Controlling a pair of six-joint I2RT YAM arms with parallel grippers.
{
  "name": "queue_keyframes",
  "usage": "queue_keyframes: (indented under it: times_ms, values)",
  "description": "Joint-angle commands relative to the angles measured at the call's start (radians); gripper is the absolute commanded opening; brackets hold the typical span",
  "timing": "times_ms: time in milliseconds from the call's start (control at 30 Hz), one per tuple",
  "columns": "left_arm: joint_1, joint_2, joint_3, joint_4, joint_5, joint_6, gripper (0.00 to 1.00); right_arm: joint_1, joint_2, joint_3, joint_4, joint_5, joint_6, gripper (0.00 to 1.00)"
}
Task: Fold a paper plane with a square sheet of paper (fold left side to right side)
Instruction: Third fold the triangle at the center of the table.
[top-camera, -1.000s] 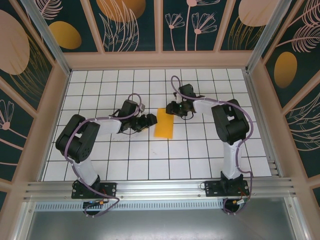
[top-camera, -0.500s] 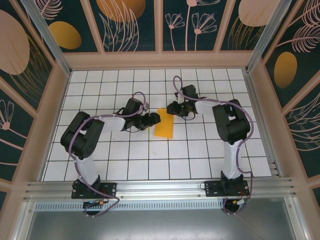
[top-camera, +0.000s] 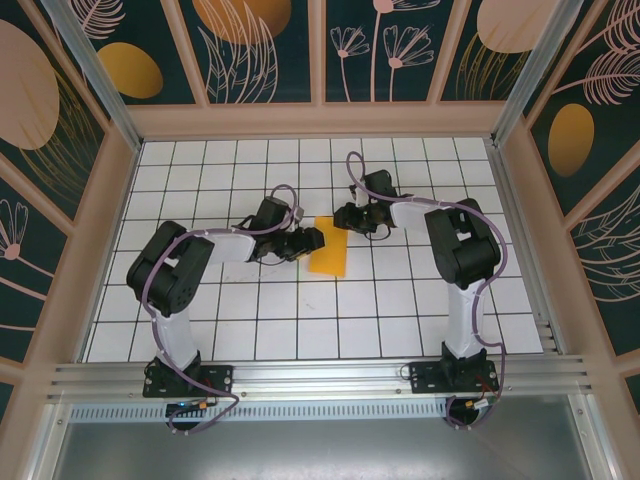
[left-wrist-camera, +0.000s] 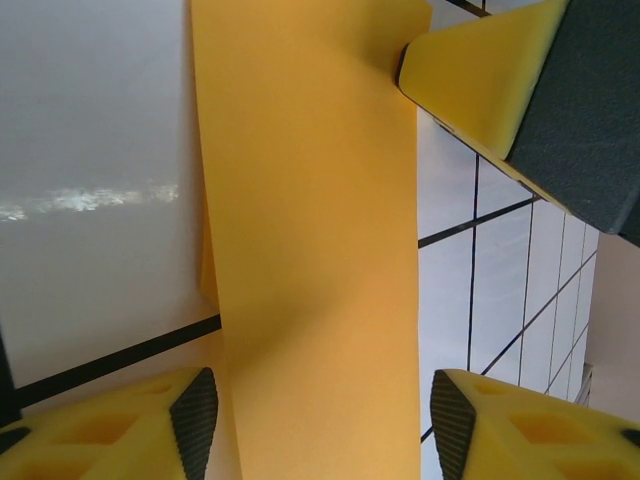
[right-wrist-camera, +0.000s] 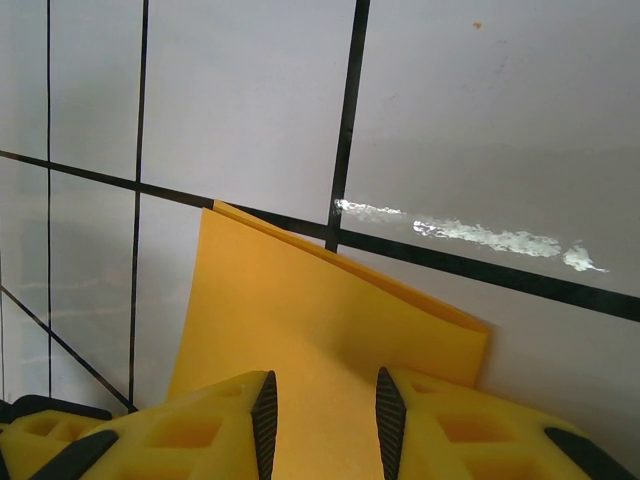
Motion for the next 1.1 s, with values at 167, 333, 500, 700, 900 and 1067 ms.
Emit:
queue_keyframes:
  times_ms: [167,333,500,700,900,1067]
  values:
    - [-0.014,0.017,0.010,-0.002,0.013,-0.004,0.46,0.009,0.020,-0.026,-0.017,-0.016,-0.007,0.37]
    - [-0.017,0.018,0.010,-0.010,0.010,-0.001,0.28,0.010,0.015,-0.023,-0.005,-0.018,-0.013,0.39]
    - [-0.022,0.014,0.015,-0.029,0.000,0.009,0.19,0.004,-0.005,-0.007,-0.004,0.000,-0.034,0.45]
    - [-0.025,0.004,0.010,-0.039,-0.009,0.009,0.10,-0.003,-0.055,-0.011,0.007,0.034,-0.058,0.53]
    - [-0.035,-0.023,-0.004,-0.039,-0.015,-0.028,0.05,-0.002,-0.315,-0.215,0.169,0.157,-0.121,0.68]
    - [-0.039,-0.041,-0.034,-0.006,-0.012,-0.083,0.02,0.055,-0.574,-0.451,0.273,0.238,-0.205,0.73]
